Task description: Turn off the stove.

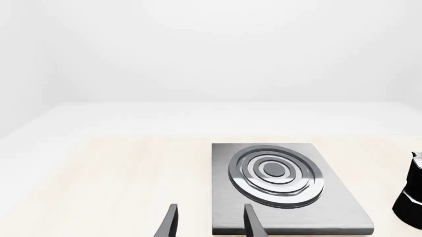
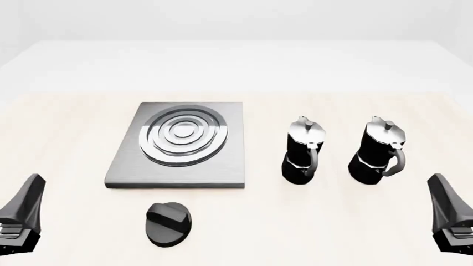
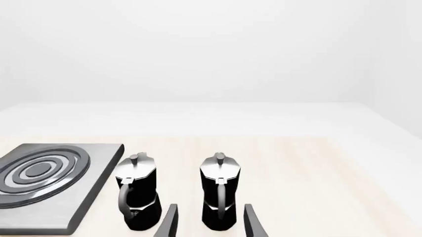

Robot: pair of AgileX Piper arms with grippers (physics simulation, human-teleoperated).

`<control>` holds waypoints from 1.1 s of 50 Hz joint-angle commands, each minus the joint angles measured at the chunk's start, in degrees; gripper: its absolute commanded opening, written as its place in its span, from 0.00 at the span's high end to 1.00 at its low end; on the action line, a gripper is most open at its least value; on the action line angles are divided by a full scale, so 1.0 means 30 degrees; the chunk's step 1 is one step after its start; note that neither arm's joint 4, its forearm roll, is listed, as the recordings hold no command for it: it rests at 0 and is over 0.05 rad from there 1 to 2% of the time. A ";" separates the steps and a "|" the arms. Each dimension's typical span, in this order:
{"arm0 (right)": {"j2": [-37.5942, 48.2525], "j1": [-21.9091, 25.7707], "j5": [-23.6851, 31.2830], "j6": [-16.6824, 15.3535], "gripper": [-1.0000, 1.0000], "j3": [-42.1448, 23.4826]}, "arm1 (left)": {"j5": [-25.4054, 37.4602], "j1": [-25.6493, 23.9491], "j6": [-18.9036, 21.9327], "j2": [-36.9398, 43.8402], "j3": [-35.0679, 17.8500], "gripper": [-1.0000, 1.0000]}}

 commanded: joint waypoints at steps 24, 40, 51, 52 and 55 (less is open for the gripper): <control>0.0055 0.0529 0.0357 0.0012 0.00 -0.0509 | 0.0000 0.0000 0.0000 0.0000 0.0000 0.00; 0.0186 0.4661 0.2379 -0.0083 0.00 -0.2067 | 0.0000 0.0000 0.0000 0.0000 0.0000 0.00; 0.3382 0.7637 0.0600 -0.1406 0.00 -0.2628 | 0.0000 0.0000 0.0000 0.0000 0.0000 0.00; 0.3623 0.7870 0.0472 -0.1591 0.00 -0.2685 | 0.0000 0.0000 0.0000 0.0000 0.0000 0.00; 0.4636 0.8566 0.0200 -0.1374 0.00 -0.2997 | 0.0000 0.0000 0.0000 0.0000 0.0000 0.00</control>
